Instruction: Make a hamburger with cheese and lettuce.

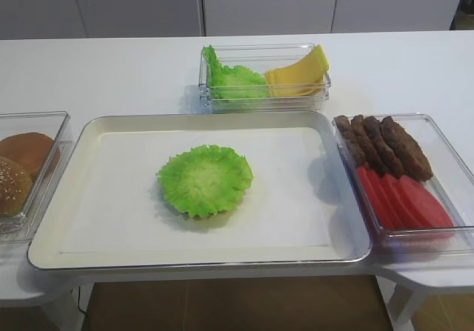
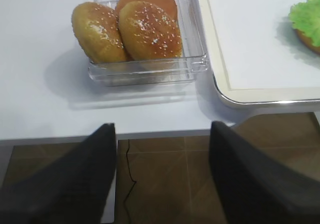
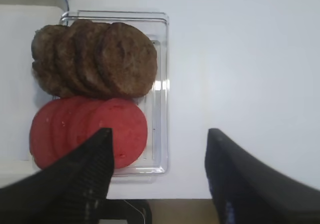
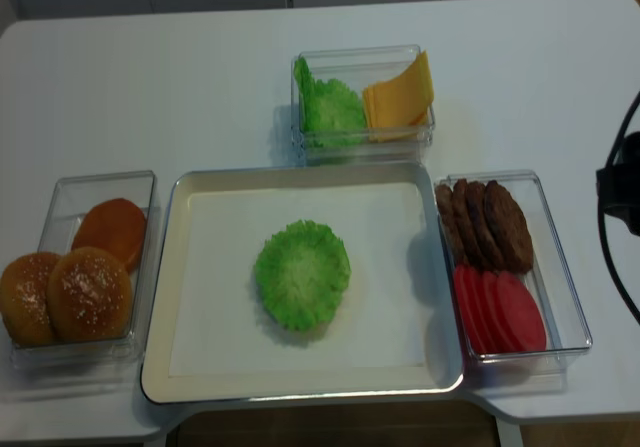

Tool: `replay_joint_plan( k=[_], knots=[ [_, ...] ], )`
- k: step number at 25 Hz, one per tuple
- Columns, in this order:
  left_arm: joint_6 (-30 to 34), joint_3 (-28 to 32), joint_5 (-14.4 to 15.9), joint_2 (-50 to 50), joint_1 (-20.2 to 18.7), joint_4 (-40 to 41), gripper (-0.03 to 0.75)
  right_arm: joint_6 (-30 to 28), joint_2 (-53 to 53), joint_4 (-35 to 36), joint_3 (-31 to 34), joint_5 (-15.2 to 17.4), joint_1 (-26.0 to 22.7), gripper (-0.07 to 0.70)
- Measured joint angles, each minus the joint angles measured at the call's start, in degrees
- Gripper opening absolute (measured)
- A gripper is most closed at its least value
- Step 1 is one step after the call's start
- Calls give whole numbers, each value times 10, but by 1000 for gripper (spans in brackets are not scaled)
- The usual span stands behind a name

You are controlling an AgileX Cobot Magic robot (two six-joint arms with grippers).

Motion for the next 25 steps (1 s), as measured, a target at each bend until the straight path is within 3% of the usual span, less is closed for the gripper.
replay_joint_plan(
  k=[5,13,25],
  knots=[
    [0,0,0,0,0,0,439,-1,0,18,0,5,-50,438],
    [0,0,0,0,0,0,439,-1,-12,17,0,45,-56,437],
    [0,0,0,0,0,0,439,1,-200,46,0,72,-56,436]
  ],
)
